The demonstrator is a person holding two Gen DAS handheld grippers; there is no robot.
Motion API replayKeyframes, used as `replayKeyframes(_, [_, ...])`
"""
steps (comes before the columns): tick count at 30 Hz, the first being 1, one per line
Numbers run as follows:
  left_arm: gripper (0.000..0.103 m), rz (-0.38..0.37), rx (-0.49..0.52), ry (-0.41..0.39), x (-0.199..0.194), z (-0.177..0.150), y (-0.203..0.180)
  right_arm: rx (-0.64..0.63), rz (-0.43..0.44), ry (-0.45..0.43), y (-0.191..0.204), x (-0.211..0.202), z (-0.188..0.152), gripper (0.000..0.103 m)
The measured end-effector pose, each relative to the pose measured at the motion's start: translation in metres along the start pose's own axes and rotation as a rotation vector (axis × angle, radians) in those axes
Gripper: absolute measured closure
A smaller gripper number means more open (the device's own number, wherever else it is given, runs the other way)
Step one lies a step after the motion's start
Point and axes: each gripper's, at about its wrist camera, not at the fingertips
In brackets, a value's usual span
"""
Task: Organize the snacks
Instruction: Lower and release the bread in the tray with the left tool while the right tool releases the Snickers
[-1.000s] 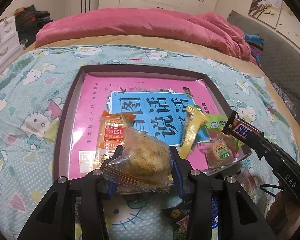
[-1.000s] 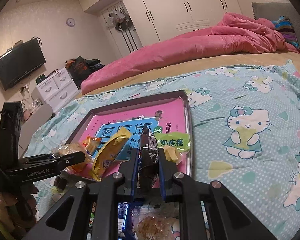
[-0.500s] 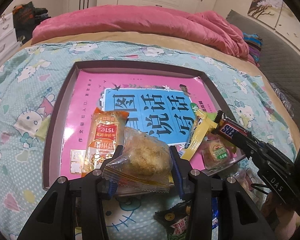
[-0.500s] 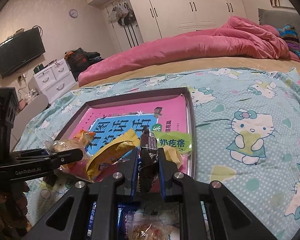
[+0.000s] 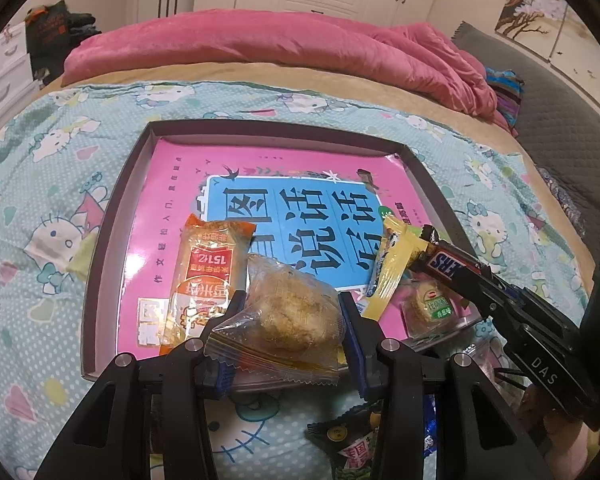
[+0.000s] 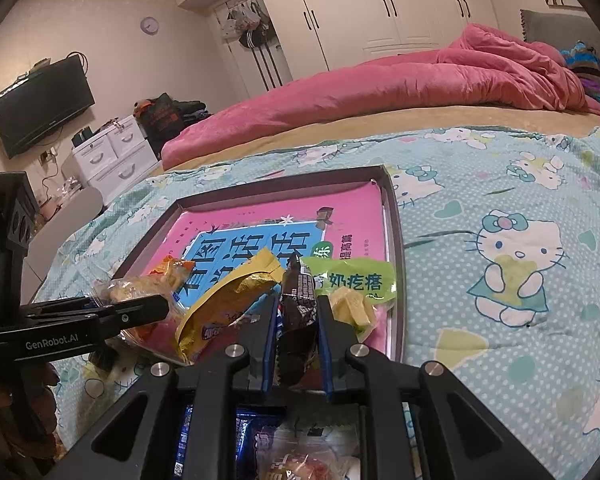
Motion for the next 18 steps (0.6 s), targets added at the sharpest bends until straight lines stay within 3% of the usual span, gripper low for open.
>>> replayKeyframes(6, [0.057, -0.003, -0.003, 0.001, 0.000, 0.000, 0.000, -0.001, -0.004, 0.003, 0.001, -0.001, -0.001, 0.082])
replayKeyframes(10, [0.057, -0.002, -0.002, 0.002, 0.001, -0.001, -0.002, -0.005, 0.000, -0.007, 0.002, -0.006, -0.002, 0.073])
replayKeyframes(18, [0.057, -0.013, -0.005, 0.001, -0.002, -0.001, -0.004, 0.001, 0.003, -0.036, -0.001, -0.021, -0.002, 0.068])
Point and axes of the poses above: each gripper's, at about its wrist camera, not at the fingertips, and x roughly the way its jaws point, y to its left, z to its top, and after that the axes turned 3 degrees about -x, right-handed
